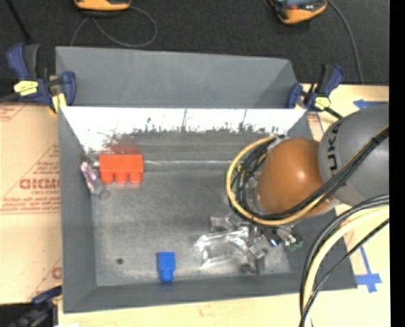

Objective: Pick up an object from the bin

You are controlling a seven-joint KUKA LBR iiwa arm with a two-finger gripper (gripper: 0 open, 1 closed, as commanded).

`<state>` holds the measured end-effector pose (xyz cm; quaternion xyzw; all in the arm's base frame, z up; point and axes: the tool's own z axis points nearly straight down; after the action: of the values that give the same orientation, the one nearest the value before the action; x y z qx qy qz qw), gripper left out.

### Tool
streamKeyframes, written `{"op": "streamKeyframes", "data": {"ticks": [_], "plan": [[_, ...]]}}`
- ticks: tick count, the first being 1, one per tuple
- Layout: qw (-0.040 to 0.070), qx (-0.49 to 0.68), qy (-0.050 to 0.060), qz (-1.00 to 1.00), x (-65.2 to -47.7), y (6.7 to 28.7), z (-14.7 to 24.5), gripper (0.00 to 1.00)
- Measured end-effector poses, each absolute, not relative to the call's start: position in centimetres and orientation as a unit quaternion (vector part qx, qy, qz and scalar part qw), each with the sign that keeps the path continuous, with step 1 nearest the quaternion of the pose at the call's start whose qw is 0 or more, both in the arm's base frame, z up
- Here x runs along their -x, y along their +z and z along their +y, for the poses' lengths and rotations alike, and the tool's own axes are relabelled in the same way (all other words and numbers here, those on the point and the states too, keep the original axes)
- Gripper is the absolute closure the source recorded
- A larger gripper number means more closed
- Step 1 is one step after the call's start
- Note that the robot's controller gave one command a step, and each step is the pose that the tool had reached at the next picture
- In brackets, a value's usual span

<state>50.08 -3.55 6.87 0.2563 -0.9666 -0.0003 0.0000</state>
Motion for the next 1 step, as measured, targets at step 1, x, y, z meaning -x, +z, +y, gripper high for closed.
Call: {"op": "streamKeyframes", "data": {"ticks": [1], "plan": [[-0.001,-0.257,0.000,-0.966,-50.18,6.93,-3.52,1.00]]}}
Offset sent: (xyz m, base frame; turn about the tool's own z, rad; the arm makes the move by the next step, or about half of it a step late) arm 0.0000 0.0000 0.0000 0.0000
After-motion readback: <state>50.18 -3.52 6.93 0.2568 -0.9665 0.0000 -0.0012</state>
